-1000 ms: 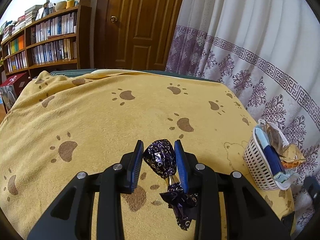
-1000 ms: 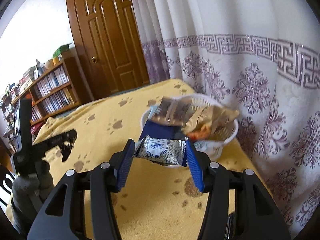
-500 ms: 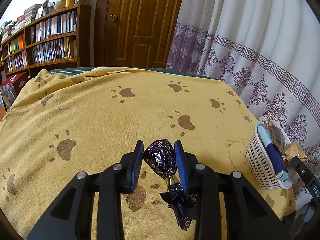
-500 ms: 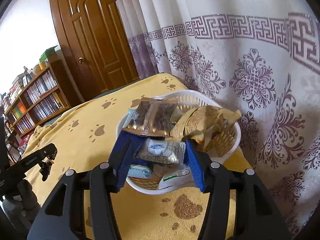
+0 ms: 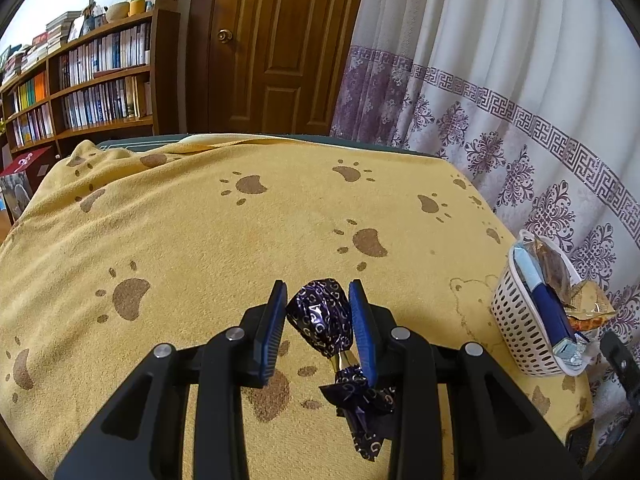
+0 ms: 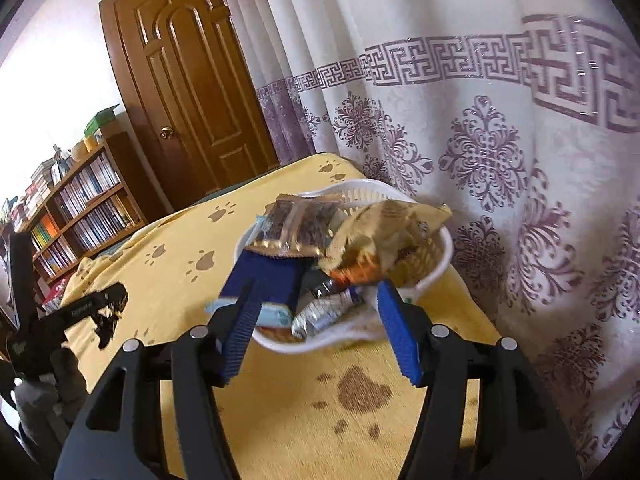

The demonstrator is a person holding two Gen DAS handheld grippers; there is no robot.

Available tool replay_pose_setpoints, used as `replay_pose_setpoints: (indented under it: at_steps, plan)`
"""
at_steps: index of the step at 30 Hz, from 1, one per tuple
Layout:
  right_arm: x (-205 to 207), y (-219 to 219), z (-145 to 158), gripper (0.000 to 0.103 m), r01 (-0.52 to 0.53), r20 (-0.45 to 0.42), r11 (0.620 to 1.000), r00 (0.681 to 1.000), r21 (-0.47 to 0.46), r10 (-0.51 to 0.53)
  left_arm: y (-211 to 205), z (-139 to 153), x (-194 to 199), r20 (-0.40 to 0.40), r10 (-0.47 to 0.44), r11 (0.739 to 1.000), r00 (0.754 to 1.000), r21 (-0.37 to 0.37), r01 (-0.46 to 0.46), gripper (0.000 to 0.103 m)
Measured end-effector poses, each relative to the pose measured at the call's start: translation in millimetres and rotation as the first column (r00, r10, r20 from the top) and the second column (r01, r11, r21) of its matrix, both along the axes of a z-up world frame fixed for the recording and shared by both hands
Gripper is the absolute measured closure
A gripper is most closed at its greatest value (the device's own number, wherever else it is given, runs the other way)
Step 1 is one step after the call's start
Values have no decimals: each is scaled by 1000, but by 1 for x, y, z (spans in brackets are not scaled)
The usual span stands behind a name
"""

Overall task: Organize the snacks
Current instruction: 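Carry the silver-blue packet with the right gripper into the basket and release, then carry the purple wrapped candy with the left gripper into the basket and release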

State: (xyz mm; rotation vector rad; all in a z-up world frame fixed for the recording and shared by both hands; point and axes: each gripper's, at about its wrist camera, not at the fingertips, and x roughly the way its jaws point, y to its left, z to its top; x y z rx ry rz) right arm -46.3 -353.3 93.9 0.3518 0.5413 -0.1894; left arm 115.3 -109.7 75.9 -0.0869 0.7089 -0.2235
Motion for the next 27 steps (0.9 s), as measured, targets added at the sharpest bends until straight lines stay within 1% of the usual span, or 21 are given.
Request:
replay_pose_setpoints:
  at_steps: [9, 14, 19, 24, 27]
  plan:
    - [-19, 19, -22, 41, -54, -42, 998, 998, 11, 54, -11, 4, -8, 23, -24, 1000, 999, 20, 23, 71]
    - [-19, 27, -44, 41, -83, -98, 995, 991, 53, 88, -23, 5, -15, 22, -59, 998, 998, 23, 59, 71]
    - [-19, 33, -59, 41, -111, -120, 989, 985, 93, 122, -39, 5, -23, 3, -107, 994, 994, 31, 107, 71]
    - [-20, 35, -67, 41, -122, -122, 984, 983, 129, 138, -63, 22, -33, 29, -168, 985, 985, 31, 167, 71]
    - [-20, 37, -69, 41, -130, -117, 983, 982, 128, 145, -79, 33, -40, 50, -217, 976, 975, 23, 217, 71]
